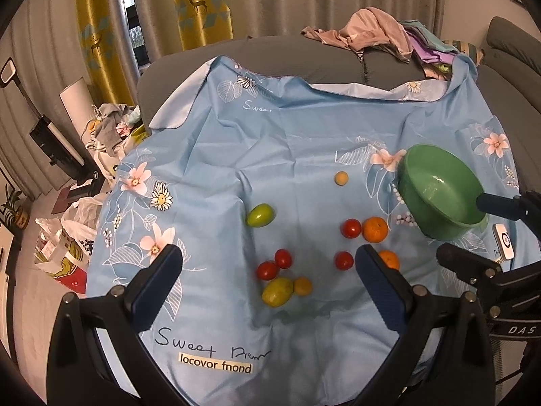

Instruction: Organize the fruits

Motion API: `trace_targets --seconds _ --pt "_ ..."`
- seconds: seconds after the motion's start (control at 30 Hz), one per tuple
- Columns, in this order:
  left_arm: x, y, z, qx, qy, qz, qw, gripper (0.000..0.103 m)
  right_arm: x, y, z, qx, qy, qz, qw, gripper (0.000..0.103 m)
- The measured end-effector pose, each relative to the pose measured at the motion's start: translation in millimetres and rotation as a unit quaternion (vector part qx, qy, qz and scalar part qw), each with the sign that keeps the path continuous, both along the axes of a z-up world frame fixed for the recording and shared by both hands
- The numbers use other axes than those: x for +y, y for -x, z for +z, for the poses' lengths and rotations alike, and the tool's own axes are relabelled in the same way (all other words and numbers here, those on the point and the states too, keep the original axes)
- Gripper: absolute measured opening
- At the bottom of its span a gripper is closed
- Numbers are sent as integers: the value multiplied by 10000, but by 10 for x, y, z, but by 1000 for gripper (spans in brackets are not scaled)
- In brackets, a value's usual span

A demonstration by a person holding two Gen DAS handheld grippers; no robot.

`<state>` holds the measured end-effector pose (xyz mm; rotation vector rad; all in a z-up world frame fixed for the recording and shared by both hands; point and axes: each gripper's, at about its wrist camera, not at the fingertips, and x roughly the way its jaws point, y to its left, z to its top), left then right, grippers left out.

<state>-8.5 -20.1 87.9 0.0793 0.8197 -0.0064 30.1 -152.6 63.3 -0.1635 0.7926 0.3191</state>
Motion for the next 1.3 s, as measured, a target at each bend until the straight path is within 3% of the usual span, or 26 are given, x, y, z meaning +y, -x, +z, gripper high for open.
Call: trace_targets --seconds 1.3 --pt "-83 -13 -110 187 -31 -122 9997 102 -32 19 -26 -11 103 -42 9999 86"
